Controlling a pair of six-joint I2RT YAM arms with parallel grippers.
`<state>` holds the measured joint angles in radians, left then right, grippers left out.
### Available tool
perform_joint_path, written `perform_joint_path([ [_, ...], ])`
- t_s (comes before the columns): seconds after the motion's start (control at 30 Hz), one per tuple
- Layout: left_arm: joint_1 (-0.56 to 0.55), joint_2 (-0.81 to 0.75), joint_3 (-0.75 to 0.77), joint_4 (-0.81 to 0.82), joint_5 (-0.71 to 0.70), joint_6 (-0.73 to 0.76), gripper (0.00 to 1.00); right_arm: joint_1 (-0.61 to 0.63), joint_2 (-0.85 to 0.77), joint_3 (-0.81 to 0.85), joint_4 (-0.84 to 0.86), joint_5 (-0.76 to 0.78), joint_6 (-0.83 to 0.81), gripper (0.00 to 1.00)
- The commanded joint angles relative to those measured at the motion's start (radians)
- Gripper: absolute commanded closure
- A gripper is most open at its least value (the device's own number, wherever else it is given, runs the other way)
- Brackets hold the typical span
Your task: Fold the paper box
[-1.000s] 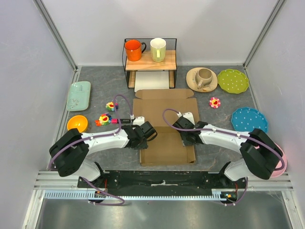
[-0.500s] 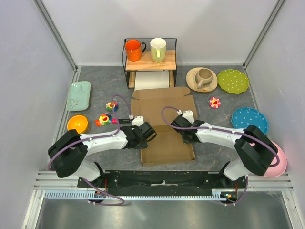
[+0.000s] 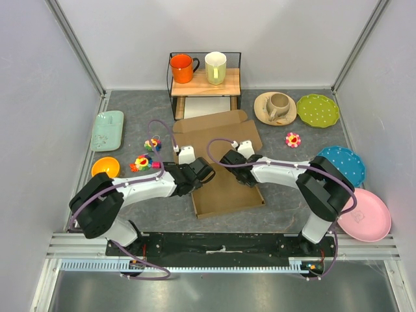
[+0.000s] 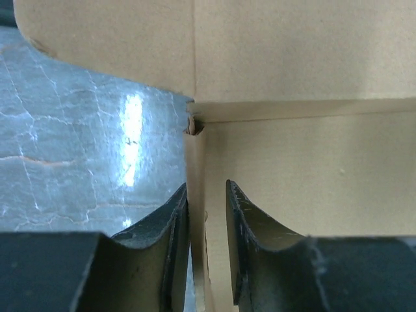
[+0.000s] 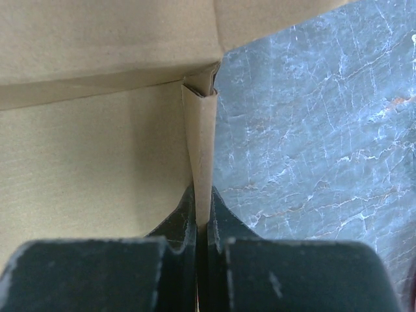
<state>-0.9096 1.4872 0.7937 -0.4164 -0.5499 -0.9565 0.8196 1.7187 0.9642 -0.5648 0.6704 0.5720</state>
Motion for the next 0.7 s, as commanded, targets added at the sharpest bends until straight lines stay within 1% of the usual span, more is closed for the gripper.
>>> perform_joint_path([
  [0.0, 0.038, 0.048, 0.047, 0.082, -0.070, 0.045, 0.67, -0.007, 0.009, 0.033, 0.009, 0.061, 0.014, 0.90],
  [0.03, 0.041, 0.053, 0.048, 0.082, -0.067, 0.051, 0.67, -0.007, -0.011, 0.033, 0.008, 0.042, 0.014, 0.82],
  [0.07, 0.041, 0.051, 0.050, 0.079, -0.064, 0.055, 0.67, -0.007, -0.024, 0.033, 0.005, 0.034, 0.015, 0.68],
  [0.13, 0.041, 0.047, 0.041, 0.077, -0.065, 0.053, 0.68, -0.007, -0.063, 0.036, -0.010, 0.029, 0.015, 0.58],
  [0.17, 0.041, 0.047, 0.038, 0.080, -0.067, 0.052, 0.68, -0.007, -0.076, 0.039, -0.017, 0.031, 0.014, 0.51],
  [0.27, 0.041, 0.048, 0.030, 0.079, -0.062, 0.048, 0.68, -0.007, -0.111, 0.047, -0.044, 0.012, 0.009, 0.44],
  [0.33, 0.041, 0.048, 0.032, 0.079, -0.058, 0.047, 0.68, -0.008, -0.132, 0.038, -0.055, -0.006, 0.008, 0.43],
  [0.43, 0.041, 0.044, 0.030, 0.079, -0.056, 0.044, 0.69, -0.007, -0.155, 0.004, -0.067, -0.048, 0.020, 0.43],
  [0.53, 0.040, 0.033, 0.025, 0.079, -0.058, 0.042, 0.69, -0.008, -0.168, -0.042, -0.067, -0.074, 0.031, 0.46],
  [0.57, 0.041, 0.033, 0.024, 0.079, -0.059, 0.041, 0.69, -0.007, -0.166, -0.053, -0.067, -0.078, 0.035, 0.50],
  [0.63, 0.041, 0.030, 0.021, 0.077, -0.059, 0.038, 0.69, -0.008, -0.168, -0.077, -0.069, -0.095, 0.042, 0.54],
  [0.67, 0.041, 0.028, 0.019, 0.079, -0.058, 0.035, 0.69, -0.007, -0.169, -0.085, -0.069, -0.103, 0.048, 0.58],
])
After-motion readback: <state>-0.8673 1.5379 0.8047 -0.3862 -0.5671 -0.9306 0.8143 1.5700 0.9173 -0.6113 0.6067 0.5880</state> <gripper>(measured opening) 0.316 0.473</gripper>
